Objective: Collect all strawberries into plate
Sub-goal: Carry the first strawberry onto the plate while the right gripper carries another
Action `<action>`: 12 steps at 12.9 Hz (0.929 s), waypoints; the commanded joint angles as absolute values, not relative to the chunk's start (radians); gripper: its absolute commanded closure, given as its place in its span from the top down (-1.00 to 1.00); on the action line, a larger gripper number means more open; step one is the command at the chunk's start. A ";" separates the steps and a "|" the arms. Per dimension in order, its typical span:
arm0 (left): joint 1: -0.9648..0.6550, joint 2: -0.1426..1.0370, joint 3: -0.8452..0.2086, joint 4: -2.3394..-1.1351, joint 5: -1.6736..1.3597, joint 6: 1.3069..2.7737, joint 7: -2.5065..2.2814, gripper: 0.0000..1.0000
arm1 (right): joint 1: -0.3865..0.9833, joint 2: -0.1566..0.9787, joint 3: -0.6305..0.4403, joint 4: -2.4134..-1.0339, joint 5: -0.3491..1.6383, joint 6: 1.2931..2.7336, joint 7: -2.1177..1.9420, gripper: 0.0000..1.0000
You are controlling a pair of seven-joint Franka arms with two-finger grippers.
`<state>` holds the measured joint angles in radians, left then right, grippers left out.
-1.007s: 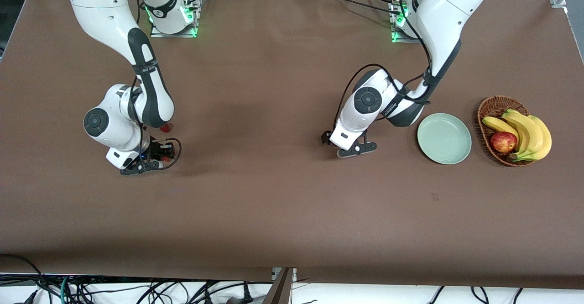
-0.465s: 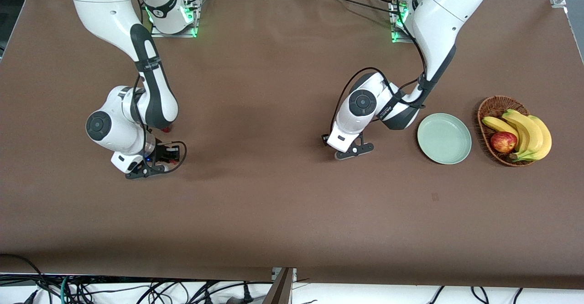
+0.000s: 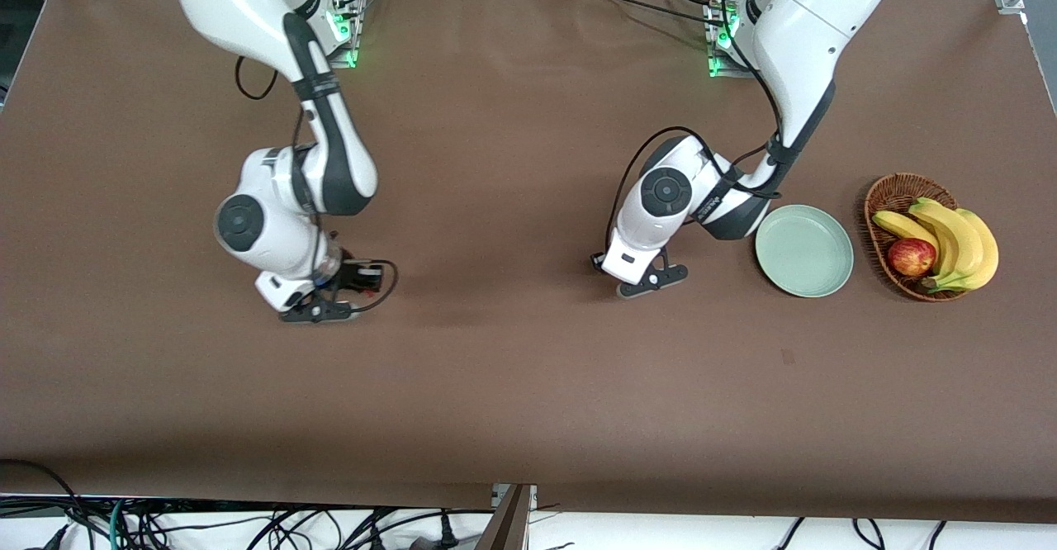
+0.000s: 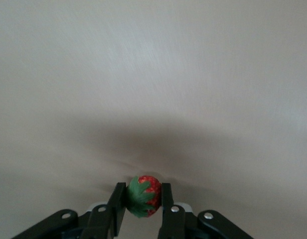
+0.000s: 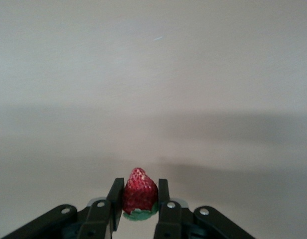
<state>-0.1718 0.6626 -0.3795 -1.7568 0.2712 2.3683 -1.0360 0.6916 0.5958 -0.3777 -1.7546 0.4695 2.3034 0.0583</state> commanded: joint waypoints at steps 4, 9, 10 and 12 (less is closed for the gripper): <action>-0.043 0.553 -0.373 -1.597 0.128 2.073 -0.736 -0.56 | 0.902 0.698 -0.371 -1.626 0.491 2.302 0.518 -0.96; -0.009 0.427 -0.073 -1.629 -0.083 1.898 -0.153 -0.56 | 1.063 0.854 -0.364 -1.488 0.491 2.414 0.915 -0.87; -0.011 0.423 -0.016 -1.643 -0.095 1.893 -0.056 -0.56 | 1.089 0.880 -0.356 -1.476 0.491 2.465 0.969 -0.78; -0.011 0.420 0.072 -1.683 -0.097 1.907 0.104 -0.56 | 1.124 0.905 -0.339 -1.467 0.489 2.517 1.085 -0.47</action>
<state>0.0030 0.4486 0.0105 -1.6166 -0.0685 1.8966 -0.0346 1.0999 0.8636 -0.3405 -1.5115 0.4703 2.4824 0.9950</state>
